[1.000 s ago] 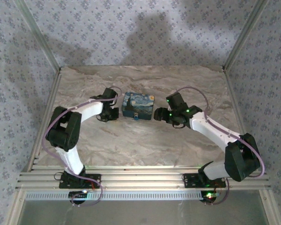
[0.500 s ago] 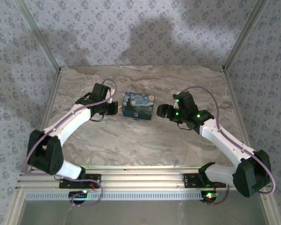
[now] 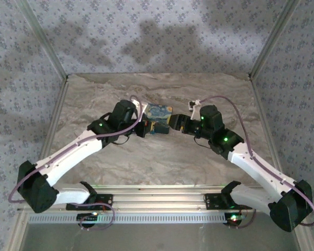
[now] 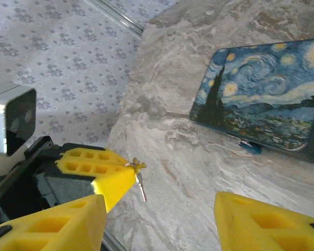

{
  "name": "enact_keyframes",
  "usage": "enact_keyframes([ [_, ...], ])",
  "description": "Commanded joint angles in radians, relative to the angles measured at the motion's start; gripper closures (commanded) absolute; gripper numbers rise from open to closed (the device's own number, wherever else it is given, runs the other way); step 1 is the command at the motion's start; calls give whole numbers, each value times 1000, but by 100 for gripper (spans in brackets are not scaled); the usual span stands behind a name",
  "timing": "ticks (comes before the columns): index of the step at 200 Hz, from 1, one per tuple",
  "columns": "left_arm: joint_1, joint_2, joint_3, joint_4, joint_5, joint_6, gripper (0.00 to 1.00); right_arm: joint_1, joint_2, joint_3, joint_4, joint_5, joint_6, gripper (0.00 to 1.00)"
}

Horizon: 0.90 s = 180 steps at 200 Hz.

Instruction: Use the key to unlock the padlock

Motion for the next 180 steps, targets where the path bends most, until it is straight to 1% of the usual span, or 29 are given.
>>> enact_keyframes([
  [1, -9, -52, -19, 69, -22, -67, 100, 13, -4, -6, 62, -16, 12, 37],
  [7, -9, -58, -21, 71, -21, -72, 100, 16, 2, -7, 73, -20, 13, 36],
  [29, -11, -73, -33, 90, -2, -91, 100, 29, 27, -5, 111, -36, 23, 35],
  [49, -12, -80, -42, 100, 25, -105, 100, 40, 49, 2, 139, -49, 25, 38],
  [71, -11, -82, -44, 103, 57, -116, 100, 49, 72, 13, 154, -52, 24, 38],
  [98, -11, -95, -53, 116, 71, -131, 100, 62, 105, 32, 157, -61, 20, 39],
  [120, -12, -111, -67, 134, 77, -138, 100, 72, 131, 47, 160, -62, 21, 45],
  [144, -12, -116, -70, 127, 84, -135, 100, 83, 151, 56, 176, -61, 25, 54],
  [180, -11, -127, -78, 119, 87, -129, 100, 91, 178, 79, 184, -73, 22, 59],
])
